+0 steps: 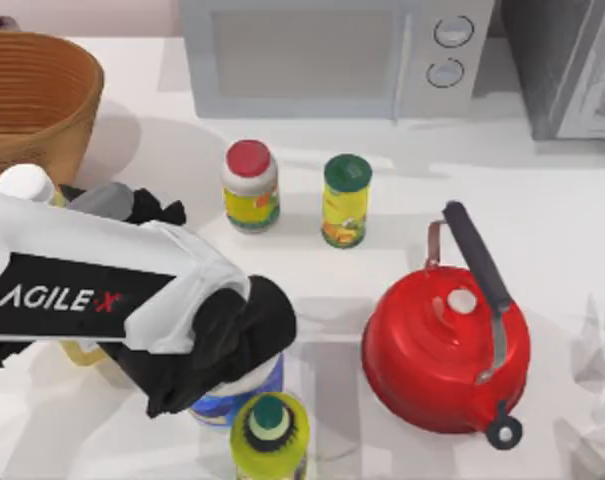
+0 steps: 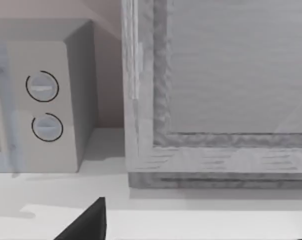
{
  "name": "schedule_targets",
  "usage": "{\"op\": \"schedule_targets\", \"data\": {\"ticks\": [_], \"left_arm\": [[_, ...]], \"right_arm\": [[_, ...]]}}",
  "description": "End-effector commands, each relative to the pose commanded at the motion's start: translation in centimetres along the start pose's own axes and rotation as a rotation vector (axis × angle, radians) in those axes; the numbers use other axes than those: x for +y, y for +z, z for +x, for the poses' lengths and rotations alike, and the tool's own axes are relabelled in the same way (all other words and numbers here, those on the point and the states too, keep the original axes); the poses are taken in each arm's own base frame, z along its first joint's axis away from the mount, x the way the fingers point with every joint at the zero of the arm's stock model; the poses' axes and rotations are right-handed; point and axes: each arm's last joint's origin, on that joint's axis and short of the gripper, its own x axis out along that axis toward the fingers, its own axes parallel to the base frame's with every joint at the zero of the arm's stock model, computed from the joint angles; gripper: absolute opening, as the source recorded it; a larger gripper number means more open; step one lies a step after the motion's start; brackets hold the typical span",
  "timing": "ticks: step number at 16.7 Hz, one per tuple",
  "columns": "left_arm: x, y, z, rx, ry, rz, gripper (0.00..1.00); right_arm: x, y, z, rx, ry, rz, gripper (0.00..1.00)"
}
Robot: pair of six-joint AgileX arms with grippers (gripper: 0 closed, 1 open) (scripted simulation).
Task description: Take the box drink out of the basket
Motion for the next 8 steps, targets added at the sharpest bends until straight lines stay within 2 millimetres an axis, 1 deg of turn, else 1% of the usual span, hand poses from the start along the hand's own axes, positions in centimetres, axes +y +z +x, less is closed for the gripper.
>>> {"op": "schedule_targets", "data": {"ticks": [2,3,8], "left_arm": [[0.00,0.00,0.00,0.000,0.000,0.000,0.98],[0.00,0.00,0.00,0.000,0.000,0.000,1.00],[0.00,0.00,0.00,0.000,0.000,0.000,1.00]], "right_arm": [[0.00,0.00,0.00,0.000,0.000,0.000,1.00],[0.00,0.00,0.00,0.000,0.000,0.000,1.00],[0.00,0.00,0.00,0.000,0.000,0.000,1.00]]}}
